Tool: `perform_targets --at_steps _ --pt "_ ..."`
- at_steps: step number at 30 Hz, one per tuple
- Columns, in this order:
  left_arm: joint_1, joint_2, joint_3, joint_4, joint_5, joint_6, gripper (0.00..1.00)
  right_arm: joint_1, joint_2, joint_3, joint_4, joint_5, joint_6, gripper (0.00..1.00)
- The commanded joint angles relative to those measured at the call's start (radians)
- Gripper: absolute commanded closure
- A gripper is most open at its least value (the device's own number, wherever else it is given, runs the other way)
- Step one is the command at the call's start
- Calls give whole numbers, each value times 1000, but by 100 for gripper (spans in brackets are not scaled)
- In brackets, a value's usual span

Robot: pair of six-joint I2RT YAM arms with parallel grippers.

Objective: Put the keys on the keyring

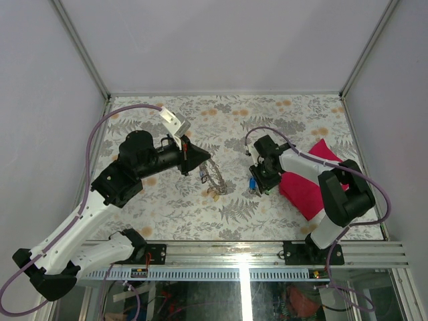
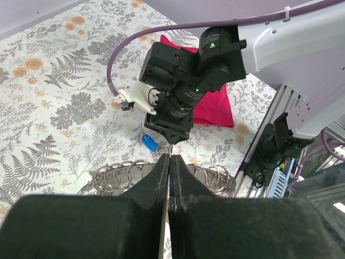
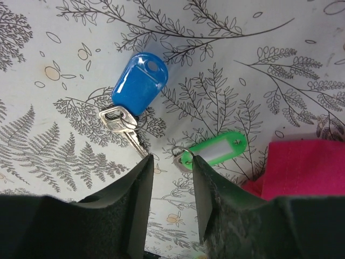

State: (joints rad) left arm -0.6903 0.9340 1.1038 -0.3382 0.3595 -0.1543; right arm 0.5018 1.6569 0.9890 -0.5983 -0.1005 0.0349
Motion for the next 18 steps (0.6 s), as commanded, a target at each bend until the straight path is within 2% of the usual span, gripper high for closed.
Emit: perform_targets --at_steps 1,13,18 --pt "-3 -4 39 48 18 16 100 -2 37 39 -32 -29 -29 63" --pt "-4 -3 37 52 18 15 100 -2 20 33 -10 -73 -8 86" --pt "-3 2 38 52 18 12 100 -2 -46 18 74 -122 68 89"
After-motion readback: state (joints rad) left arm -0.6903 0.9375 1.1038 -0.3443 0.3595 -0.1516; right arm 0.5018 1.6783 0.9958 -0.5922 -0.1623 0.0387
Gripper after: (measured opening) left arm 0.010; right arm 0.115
